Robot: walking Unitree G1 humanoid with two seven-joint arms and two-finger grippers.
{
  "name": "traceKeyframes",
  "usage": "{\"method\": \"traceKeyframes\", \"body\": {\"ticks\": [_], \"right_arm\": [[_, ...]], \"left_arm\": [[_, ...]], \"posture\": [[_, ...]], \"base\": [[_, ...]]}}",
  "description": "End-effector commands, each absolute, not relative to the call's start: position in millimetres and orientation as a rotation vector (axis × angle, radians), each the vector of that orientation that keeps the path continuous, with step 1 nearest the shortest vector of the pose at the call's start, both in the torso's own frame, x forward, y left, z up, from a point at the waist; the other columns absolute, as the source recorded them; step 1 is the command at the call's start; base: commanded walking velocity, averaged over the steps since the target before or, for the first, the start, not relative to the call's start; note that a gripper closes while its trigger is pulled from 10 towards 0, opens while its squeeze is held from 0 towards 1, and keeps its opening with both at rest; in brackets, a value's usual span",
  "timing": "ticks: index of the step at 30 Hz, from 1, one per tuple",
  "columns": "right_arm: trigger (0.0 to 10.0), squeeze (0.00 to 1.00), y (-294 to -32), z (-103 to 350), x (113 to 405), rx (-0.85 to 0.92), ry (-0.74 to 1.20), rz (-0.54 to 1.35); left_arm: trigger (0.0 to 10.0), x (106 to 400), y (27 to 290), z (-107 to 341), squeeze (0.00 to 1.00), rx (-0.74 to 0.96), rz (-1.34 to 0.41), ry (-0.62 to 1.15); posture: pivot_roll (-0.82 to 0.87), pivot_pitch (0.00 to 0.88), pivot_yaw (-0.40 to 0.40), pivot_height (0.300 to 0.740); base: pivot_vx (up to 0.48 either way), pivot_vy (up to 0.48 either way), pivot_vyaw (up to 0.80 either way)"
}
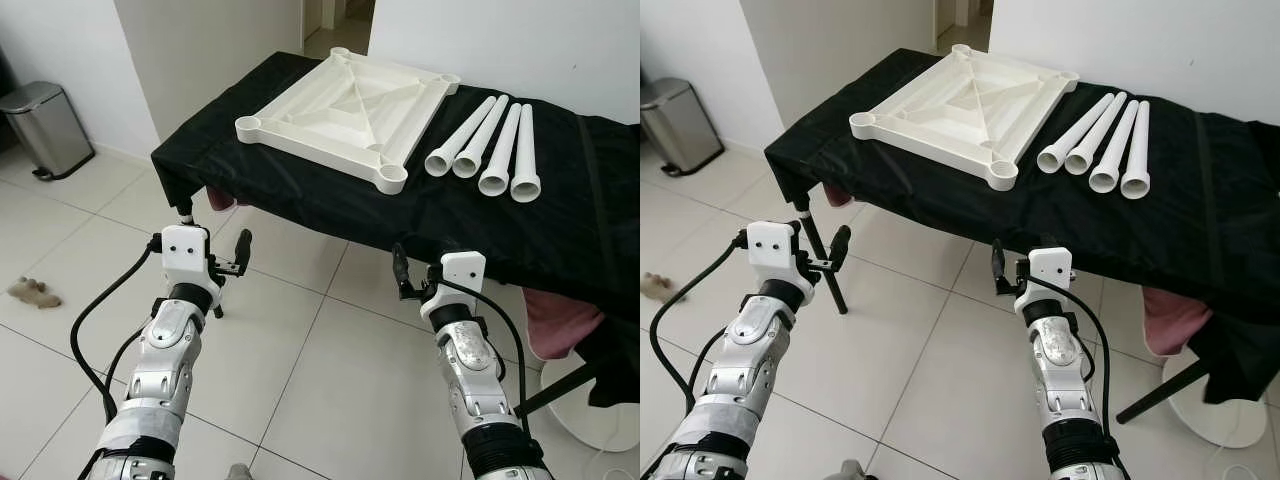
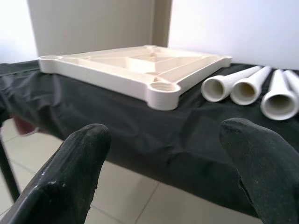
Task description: Building children table
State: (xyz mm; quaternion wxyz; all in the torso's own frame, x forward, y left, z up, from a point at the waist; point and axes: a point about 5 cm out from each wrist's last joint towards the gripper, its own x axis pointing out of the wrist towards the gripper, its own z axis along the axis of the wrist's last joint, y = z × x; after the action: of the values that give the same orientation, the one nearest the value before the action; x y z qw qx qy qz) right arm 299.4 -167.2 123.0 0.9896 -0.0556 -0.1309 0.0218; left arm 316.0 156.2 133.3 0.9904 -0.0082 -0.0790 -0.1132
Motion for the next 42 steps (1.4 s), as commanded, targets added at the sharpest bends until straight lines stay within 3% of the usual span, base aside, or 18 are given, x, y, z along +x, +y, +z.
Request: {"method": "traceKeyframes", "body": {"ticks": [1,13,26,31,42], "right_arm": [[10.0,0.00,-170,124,298,-0.138,-0.276,0.018],[10.0,0.00,-163,122,296,-0.167,-0.263,-0.001],[10.0,0.00,-161,118,298,-0.090,-0.230,0.031],[10.0,0.00,-154,117,298,-0.090,-0.230,0.042],[10.0,0.00,-160,123,303,-0.094,-0.242,0.026]], "left_arm": [[10.0,318,153,133,0.00,-0.010,-0.272,-0.156],[10.0,331,146,133,0.00,-0.021,-0.323,-0.125],[10.0,326,143,126,0.00,-0.026,-0.302,-0.112],[10.0,325,153,118,0.00,-0.027,-0.275,-0.084],[10.0,338,137,126,0.00,0.001,-0.320,-0.100]], "posture": [[-0.04,0.004,0.076,0.740],[-0.13,0.025,0.130,0.740],[-0.06,0.051,0.112,0.740],[-0.09,0.046,0.128,0.740],[-0.08,0.000,0.117,0.740]], "base": [[0.000,0.000,0.00],[0.000,0.000,0.00],[0.000,0.000,0.00],[0.000,0.000,0.00],[0.000,0.000,0.00]]}}
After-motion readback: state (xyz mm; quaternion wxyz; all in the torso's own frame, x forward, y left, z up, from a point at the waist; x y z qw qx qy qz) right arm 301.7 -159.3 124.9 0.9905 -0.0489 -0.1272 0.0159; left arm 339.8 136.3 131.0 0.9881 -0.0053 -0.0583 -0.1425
